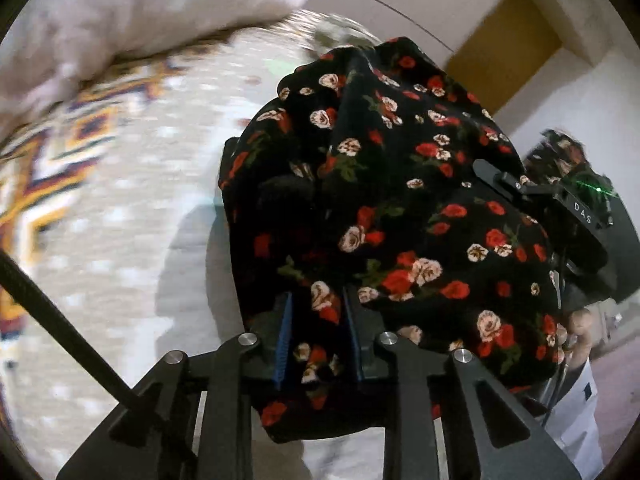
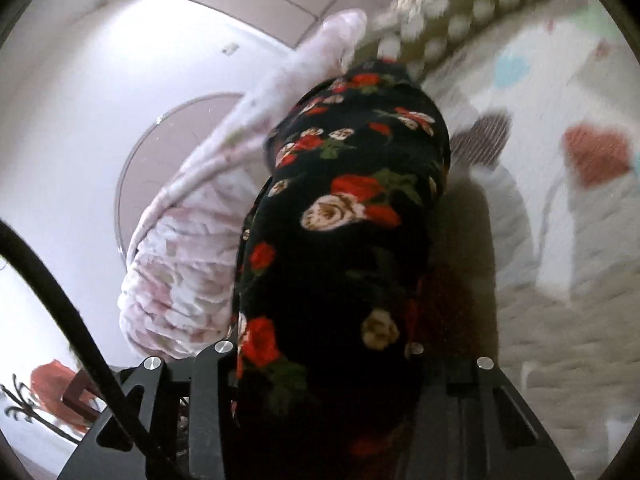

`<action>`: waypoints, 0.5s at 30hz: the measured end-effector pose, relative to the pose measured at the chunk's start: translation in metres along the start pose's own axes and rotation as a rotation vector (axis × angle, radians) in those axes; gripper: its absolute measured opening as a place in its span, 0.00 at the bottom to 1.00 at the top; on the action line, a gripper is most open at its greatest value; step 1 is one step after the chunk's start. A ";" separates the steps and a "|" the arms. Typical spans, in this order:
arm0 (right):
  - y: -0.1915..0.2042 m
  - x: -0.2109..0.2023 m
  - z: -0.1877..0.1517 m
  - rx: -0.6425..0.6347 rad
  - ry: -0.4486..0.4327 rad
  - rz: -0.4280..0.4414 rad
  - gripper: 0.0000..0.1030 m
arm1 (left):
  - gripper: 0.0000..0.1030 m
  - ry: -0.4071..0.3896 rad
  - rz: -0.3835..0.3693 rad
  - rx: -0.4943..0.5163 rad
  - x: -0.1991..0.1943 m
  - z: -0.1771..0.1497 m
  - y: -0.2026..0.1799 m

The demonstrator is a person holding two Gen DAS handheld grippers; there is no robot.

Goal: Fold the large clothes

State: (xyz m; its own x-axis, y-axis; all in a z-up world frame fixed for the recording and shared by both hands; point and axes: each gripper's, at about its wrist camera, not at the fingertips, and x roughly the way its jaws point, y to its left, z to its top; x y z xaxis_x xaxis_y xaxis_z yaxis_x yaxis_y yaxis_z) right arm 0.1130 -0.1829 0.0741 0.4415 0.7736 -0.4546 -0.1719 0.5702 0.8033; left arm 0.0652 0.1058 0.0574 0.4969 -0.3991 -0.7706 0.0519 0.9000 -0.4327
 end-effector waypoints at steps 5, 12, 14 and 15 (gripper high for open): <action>-0.051 -0.065 0.014 0.058 -0.072 -0.127 0.46 | 0.22 0.062 -0.054 0.066 0.048 0.007 -0.061; -0.090 -0.080 0.001 0.158 -0.100 -0.263 0.76 | 0.37 0.051 0.046 0.122 0.049 0.006 -0.083; -0.065 -0.097 0.004 0.083 -0.136 -0.347 0.76 | 0.45 0.045 0.060 0.099 0.031 0.005 -0.077; -0.055 -0.106 0.005 0.041 -0.156 -0.381 0.76 | 0.48 0.036 0.062 0.094 0.023 0.004 -0.074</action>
State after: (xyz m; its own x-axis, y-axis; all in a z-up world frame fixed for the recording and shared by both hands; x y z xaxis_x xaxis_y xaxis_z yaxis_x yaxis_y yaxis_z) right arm 0.0800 -0.2978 0.0806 0.5952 0.4565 -0.6614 0.0635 0.7937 0.6050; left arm 0.0765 0.0311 0.0735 0.4701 -0.3466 -0.8117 0.1042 0.9350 -0.3389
